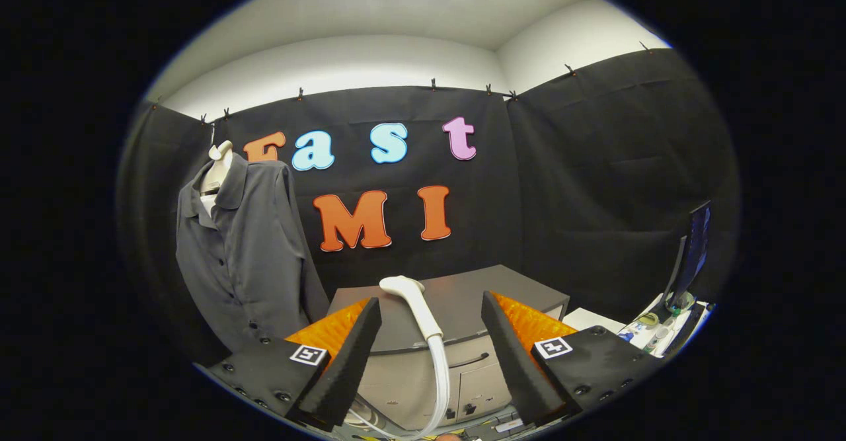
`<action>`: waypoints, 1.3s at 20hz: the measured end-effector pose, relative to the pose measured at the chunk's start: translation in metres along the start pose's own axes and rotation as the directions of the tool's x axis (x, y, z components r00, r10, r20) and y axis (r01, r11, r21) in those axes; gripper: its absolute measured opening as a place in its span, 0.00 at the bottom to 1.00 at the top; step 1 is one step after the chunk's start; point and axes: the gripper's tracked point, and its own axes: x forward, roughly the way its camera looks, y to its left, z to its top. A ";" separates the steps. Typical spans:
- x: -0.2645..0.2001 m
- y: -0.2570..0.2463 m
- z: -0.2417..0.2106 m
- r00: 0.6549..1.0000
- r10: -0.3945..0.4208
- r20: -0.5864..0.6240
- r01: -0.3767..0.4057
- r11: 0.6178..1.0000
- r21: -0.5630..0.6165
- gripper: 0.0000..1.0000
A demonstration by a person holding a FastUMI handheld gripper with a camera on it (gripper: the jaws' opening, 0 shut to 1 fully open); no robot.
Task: Iron the clothes twice with a garment steamer, once on the left side and once on the right side.
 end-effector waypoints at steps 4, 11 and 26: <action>0.018 -0.028 0.011 1.000 0.024 0.006 -0.024 1.000 0.016 0.98; 0.062 -0.049 0.024 0.995 0.093 -0.033 -0.094 0.995 -0.043 0.98; 0.210 -0.011 -0.042 0.849 0.239 -0.471 -0.295 0.954 -0.048 0.98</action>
